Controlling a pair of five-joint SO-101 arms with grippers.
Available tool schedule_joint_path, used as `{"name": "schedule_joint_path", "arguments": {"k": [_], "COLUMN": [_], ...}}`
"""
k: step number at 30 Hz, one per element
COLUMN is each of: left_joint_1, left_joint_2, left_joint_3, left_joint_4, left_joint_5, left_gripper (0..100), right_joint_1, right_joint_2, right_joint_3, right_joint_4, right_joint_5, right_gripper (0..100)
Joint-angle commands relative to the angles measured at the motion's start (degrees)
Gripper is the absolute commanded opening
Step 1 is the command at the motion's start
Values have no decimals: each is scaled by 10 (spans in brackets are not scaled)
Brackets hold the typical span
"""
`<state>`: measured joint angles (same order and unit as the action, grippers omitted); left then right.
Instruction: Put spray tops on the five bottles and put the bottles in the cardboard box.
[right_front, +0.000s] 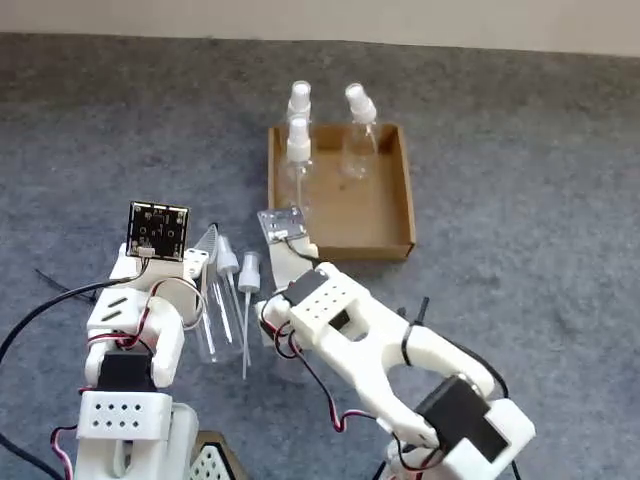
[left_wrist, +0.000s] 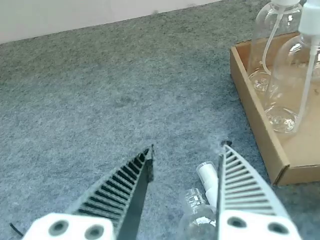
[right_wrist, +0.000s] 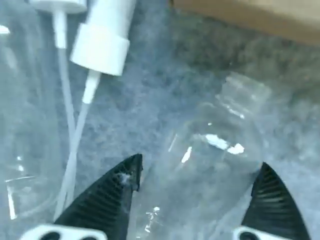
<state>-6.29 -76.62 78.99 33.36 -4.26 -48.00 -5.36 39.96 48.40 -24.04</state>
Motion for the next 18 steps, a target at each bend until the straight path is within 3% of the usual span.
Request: {"name": "schedule_joint_path", "arguments": {"k": [1, 6, 12, 18], "left_joint_1": [7, 7, 7, 8], "left_joint_2": [2, 2, 2, 3], "left_joint_3": [-2, -2, -2, -2], "left_joint_4": [-15, -15, -15, -15], "left_joint_5": [3, 3, 3, 3], "left_gripper": [190, 190, 190, 190], "right_joint_1": [-1, 49, 170, 307], "right_joint_2": [0, -1, -29, -175], "right_joint_3": [-16, -20, -55, -65], "right_joint_4": [9, 58, 238, 286], "right_joint_5": [-4, 27, 282, 386], "right_gripper": [235, 0, 4, 4]}}
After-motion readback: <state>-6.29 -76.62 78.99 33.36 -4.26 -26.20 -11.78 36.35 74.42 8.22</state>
